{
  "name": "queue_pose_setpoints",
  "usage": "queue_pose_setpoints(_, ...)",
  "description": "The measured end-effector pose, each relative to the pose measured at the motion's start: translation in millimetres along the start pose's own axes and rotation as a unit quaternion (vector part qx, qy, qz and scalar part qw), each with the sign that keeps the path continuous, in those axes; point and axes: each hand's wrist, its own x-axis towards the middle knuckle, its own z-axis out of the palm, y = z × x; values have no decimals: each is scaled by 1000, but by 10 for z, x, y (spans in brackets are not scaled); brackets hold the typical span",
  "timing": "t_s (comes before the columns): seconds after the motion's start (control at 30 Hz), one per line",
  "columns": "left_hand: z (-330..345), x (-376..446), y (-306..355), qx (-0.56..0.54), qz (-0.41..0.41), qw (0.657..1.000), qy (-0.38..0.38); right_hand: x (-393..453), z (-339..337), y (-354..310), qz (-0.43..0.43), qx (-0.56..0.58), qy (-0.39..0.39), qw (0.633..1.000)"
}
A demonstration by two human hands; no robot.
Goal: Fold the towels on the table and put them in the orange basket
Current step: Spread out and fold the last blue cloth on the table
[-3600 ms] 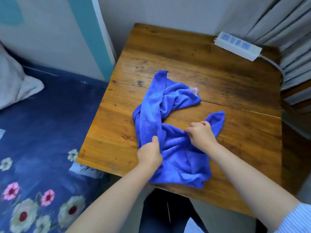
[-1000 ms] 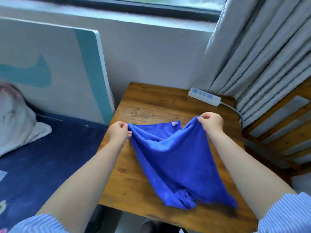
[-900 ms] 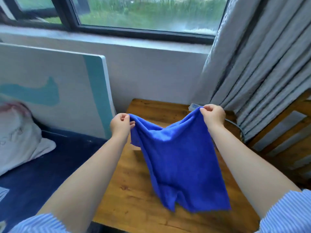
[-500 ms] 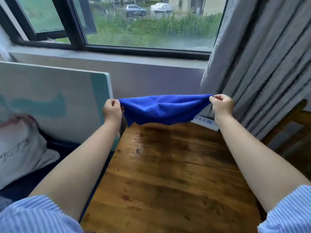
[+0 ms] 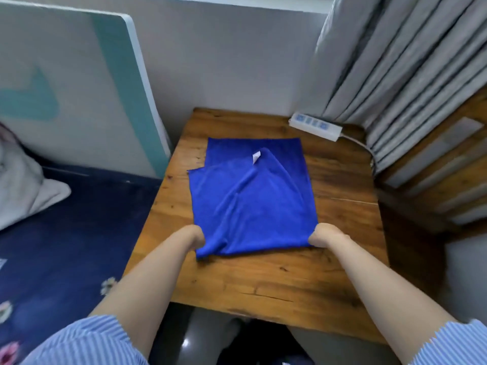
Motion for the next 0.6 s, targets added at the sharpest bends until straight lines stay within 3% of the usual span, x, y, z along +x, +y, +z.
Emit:
queue_pose_setpoints(0.1, -59, 47, 83, 93, 65, 993, -18, -53, 0, -192, -36, -49, 55, 997)
queue_pose_setpoints(0.37, -401, 140, 263, 21, 88, 993, 82, 24, -226, -587, -148, 5, 133, 980)
queue_pose_setpoints(0.6, -864, 431, 439, -22, 103, 986, 127, 362, -666, -827, -152, 8, 170, 974)
